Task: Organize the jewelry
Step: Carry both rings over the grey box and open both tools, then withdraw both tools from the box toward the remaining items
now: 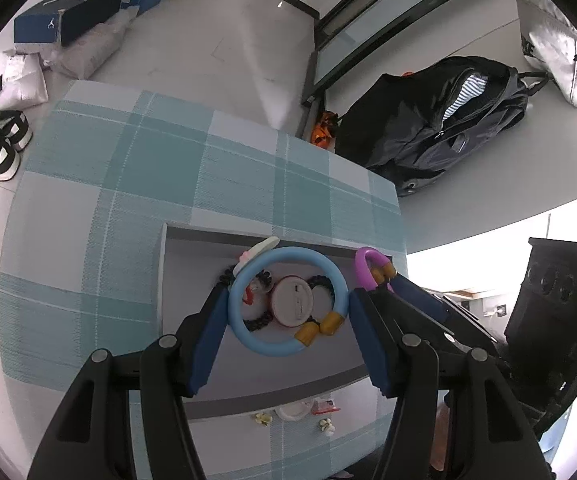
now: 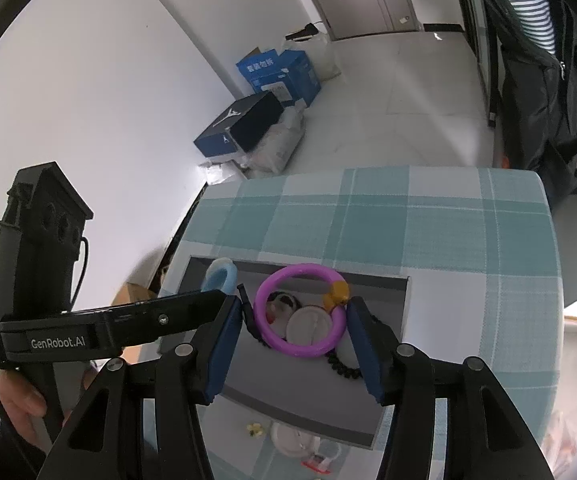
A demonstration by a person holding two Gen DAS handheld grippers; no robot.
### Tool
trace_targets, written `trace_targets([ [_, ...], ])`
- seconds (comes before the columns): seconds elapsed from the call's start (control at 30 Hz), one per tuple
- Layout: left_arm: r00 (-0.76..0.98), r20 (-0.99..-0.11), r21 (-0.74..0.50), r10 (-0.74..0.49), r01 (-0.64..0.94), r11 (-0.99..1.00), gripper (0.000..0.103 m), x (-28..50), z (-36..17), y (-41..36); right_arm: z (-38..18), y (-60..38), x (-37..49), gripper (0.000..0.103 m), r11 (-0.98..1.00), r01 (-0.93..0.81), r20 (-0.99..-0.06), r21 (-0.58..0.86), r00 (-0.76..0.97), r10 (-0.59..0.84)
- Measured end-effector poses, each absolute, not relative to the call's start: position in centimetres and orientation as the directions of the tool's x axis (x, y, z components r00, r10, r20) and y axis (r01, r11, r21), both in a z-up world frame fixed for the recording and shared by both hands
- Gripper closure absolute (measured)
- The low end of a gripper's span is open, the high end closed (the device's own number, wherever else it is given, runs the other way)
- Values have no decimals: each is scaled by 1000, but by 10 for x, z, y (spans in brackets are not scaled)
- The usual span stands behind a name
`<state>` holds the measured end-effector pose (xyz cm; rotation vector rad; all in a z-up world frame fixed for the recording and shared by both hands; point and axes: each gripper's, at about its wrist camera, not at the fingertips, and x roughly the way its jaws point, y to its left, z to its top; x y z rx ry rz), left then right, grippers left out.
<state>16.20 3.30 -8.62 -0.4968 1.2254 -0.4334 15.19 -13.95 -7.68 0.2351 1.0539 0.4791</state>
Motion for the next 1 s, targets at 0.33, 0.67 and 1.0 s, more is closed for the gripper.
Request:
trace_targets([
  [0.33, 286, -780, -572, -557, 34, 819, 31, 158, -84, 36, -67, -149, 150, 39, 863, -265, -746, 431, 434, 506],
  [0.67, 360, -820, -439, -444, 100, 893, 31, 145, -69, 28, -57, -160, 150, 25, 872, -242, -731, 426, 475, 490],
  [1.0, 522, -803, -234, -286, 165, 958, 31, 107, -51, 24, -50, -167, 134, 18, 873, -237, -711, 426, 509, 485],
])
